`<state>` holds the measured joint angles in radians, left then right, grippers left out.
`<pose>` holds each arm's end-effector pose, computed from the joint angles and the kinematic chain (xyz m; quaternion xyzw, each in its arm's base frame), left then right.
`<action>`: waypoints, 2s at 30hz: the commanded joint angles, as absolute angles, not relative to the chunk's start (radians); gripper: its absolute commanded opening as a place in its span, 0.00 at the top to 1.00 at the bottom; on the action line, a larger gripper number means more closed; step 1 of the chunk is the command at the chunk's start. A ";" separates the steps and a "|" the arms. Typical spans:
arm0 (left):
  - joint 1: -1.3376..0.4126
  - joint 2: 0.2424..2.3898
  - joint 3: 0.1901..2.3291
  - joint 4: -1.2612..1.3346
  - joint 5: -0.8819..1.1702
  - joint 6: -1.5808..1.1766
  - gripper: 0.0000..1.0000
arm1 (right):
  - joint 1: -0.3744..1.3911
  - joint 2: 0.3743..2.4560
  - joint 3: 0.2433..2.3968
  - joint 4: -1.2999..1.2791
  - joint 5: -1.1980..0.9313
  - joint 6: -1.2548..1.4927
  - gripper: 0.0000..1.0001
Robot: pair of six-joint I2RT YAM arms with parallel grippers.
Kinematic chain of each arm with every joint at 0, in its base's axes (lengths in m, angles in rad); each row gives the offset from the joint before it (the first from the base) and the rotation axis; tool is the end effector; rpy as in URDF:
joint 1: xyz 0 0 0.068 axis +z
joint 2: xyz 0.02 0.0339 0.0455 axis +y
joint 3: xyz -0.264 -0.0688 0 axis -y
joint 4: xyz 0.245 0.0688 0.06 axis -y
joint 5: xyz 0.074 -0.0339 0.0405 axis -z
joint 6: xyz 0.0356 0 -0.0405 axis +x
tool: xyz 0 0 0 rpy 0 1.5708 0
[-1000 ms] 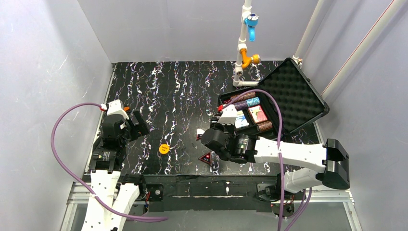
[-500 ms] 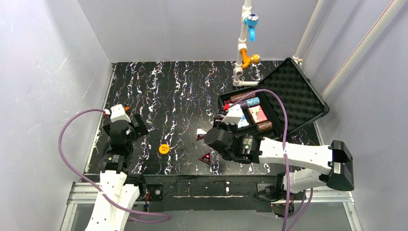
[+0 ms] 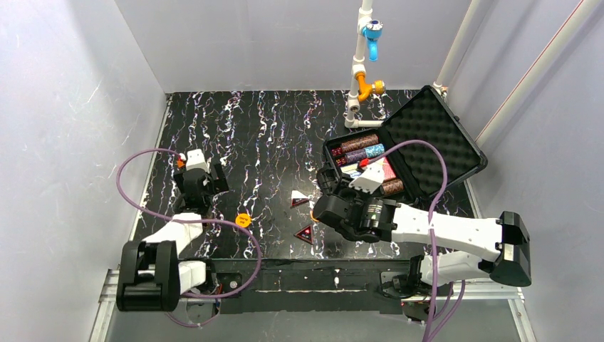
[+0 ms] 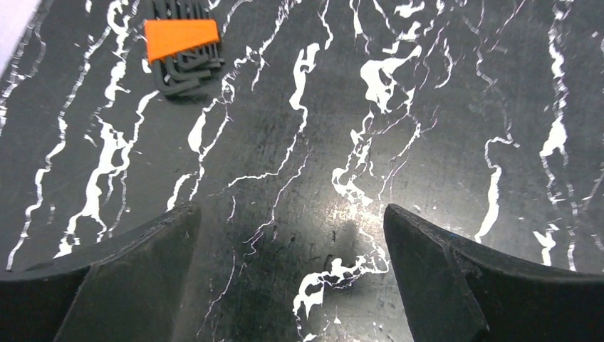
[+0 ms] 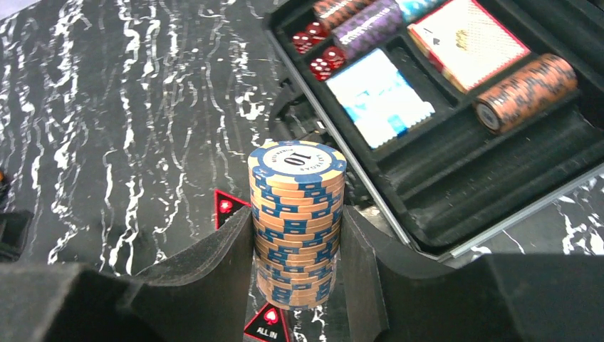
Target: Pack up texas hold em set
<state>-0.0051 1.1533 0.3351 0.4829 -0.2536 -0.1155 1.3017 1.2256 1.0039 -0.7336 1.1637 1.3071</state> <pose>0.2267 0.0078 0.1813 -0.1177 0.8034 0.0683 0.5797 0.0937 0.2166 0.2947 0.1686 0.7957 0.1063 0.5719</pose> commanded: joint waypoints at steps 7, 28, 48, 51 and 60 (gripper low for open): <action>-0.002 1.302 0.296 0.832 -0.148 -0.088 0.04 | 1.081 1.129 1.001 -0.855 1.013 1.546 0.99; -0.026 1.479 0.284 1.021 -0.163 -0.058 0.02 | 0.744 1.272 1.014 -0.882 0.650 1.611 0.99; -0.026 1.480 0.284 1.023 -0.163 -0.059 0.02 | 0.585 1.347 0.905 -0.707 0.424 1.575 0.99; -0.026 1.479 0.284 1.024 -0.163 -0.058 0.02 | 0.571 1.355 0.900 -0.706 0.413 1.565 0.99; -0.026 1.480 0.284 1.024 -0.163 -0.058 0.02 | 0.519 1.393 0.899 -0.683 0.359 1.541 0.99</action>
<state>-0.0219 1.4967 0.2749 1.0168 -0.1410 -0.0708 0.5406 1.3836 0.8860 -0.7241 0.3808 1.5467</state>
